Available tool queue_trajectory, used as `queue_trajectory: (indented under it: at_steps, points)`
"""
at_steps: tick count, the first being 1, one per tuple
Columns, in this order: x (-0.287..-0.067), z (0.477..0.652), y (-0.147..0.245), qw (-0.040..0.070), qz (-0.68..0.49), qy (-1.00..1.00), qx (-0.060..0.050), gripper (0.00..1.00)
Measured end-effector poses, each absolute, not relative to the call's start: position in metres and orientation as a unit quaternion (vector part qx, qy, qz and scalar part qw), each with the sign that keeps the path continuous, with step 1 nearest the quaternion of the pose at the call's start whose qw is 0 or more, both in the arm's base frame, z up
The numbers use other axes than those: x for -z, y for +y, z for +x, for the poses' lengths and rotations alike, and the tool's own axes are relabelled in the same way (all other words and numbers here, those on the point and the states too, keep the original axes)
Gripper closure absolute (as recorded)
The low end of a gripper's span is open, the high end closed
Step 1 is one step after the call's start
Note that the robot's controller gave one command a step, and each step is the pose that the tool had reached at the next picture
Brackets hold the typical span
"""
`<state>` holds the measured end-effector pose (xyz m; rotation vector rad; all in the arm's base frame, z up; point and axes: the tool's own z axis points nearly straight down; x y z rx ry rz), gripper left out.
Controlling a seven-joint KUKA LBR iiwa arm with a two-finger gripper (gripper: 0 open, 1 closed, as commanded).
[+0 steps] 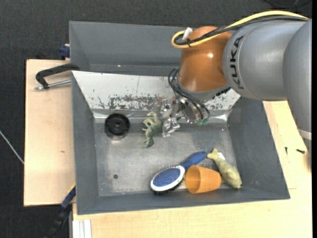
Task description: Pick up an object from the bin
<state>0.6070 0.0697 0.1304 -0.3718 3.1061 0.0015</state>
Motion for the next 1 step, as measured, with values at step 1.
queue_trajectory:
  at_steps: [1]
  points:
    - [-0.1767, 0.6096, 0.0708, 0.006, -0.119, 0.993, 0.0, 1.0]
